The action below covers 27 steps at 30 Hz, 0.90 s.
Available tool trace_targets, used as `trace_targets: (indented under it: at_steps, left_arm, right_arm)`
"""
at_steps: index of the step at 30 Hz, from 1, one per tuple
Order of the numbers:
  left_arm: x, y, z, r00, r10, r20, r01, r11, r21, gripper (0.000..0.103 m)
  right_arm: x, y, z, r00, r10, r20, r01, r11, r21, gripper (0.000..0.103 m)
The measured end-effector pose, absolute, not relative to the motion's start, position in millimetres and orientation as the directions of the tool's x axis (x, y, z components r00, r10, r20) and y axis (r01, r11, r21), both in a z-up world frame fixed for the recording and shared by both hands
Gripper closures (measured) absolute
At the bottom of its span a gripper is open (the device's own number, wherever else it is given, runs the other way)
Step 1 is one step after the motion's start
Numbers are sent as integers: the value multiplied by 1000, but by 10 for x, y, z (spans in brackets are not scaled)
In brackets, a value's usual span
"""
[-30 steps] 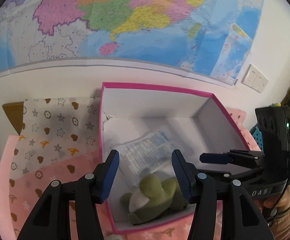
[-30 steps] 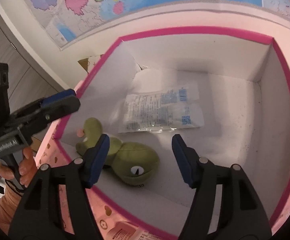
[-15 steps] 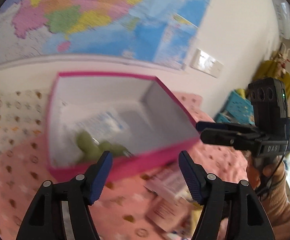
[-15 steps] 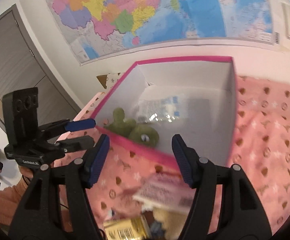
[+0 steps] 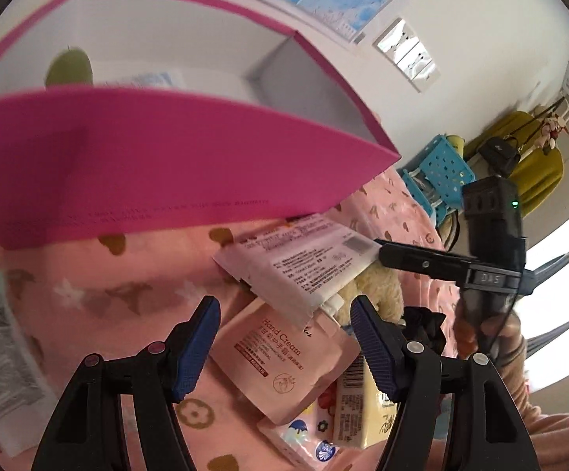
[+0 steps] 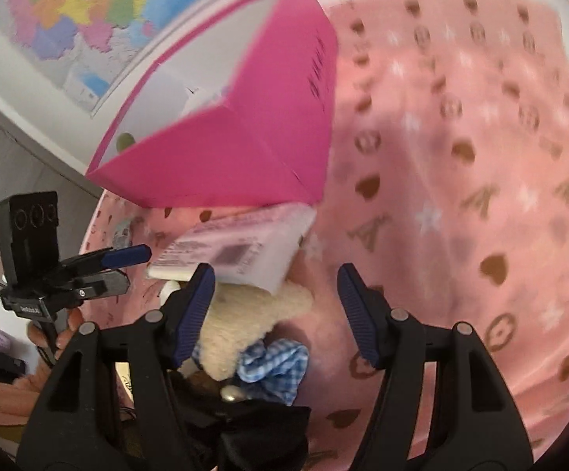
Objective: Organize soft objects
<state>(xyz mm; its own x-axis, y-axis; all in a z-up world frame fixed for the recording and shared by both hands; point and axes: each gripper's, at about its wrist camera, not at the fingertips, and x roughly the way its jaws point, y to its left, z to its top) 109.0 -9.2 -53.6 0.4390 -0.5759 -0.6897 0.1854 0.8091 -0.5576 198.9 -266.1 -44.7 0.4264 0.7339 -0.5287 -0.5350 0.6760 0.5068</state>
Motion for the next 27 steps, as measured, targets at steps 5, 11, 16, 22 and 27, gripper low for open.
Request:
trace_targets:
  at_steps: [5,11,16,22,27]
  left_arm:
    - [1168,-159,-609,398,-603,-691,189,791,-582,33]
    - [1258,-222,-624,387,-623,-679,185,774,-605,34]
    - [1289,-254,-583,395,-606,-691,190,789,-584,45]
    - [1287,-265,-533,411,-598,-688,203,796,-570,49]
    - [1247,-318,-503,416,-599,-684,228,797,-560,49]
  right_arm:
    - [2109,-2617,-484,370,792,-486,-547,609,574,37]
    - [2189,-2535,-461,333,833,-442,-567,551,613,37]
    - [2127,-2495,-458,356,821,-446,-571,569,591,38]
    - [1999,-2517,-431,431,771,-468,-578,634,514,57]
    - [1809,-2518,-361,491,740,-459,-607,669,429,66]
